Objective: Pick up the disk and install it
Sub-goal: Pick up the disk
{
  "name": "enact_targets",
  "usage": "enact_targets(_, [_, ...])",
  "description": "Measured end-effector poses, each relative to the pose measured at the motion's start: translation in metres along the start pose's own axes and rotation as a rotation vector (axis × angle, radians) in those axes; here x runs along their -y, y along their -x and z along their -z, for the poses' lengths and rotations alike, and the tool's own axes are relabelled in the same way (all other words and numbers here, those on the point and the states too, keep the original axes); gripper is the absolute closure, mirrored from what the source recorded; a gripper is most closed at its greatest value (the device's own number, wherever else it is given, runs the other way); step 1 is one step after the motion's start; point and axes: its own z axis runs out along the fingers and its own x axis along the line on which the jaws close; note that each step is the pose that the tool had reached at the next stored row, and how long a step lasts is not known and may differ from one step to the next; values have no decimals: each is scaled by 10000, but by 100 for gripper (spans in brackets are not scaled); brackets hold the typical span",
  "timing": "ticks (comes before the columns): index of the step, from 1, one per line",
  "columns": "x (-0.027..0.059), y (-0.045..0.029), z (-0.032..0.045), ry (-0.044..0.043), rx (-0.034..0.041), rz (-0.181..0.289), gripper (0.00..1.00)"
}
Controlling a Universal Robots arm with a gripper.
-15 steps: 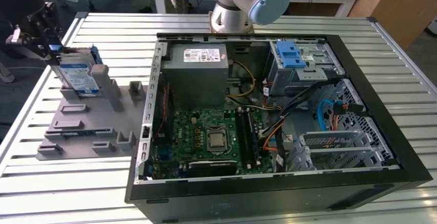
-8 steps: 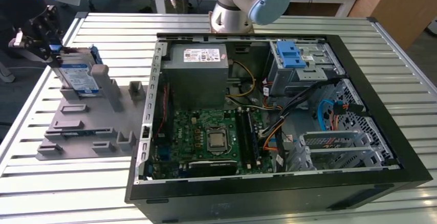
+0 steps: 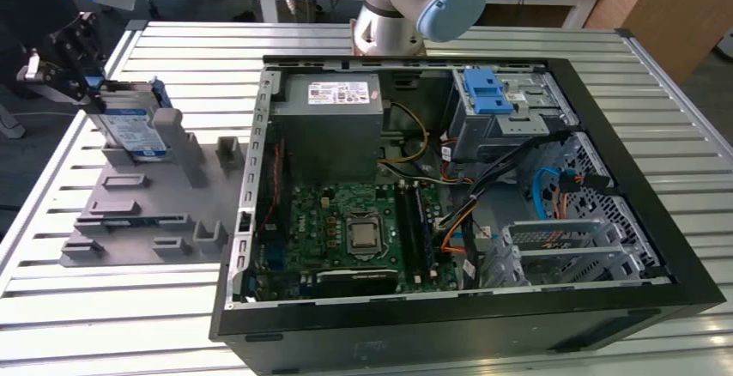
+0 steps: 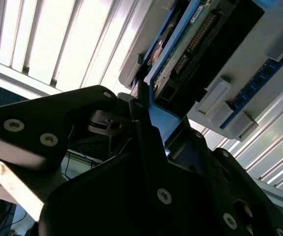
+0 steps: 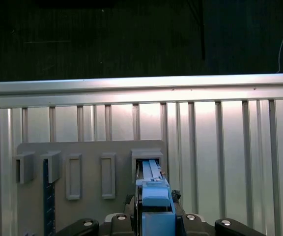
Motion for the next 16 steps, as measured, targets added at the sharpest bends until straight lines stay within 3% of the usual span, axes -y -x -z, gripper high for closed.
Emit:
enact_targets(7, [0,-7,0,11,-24,517,63])
enact_targets(10, [1,-8,0,2,-34,147,63])
enact_targets(16, [1,-7,-1,-3,-43,64,62])
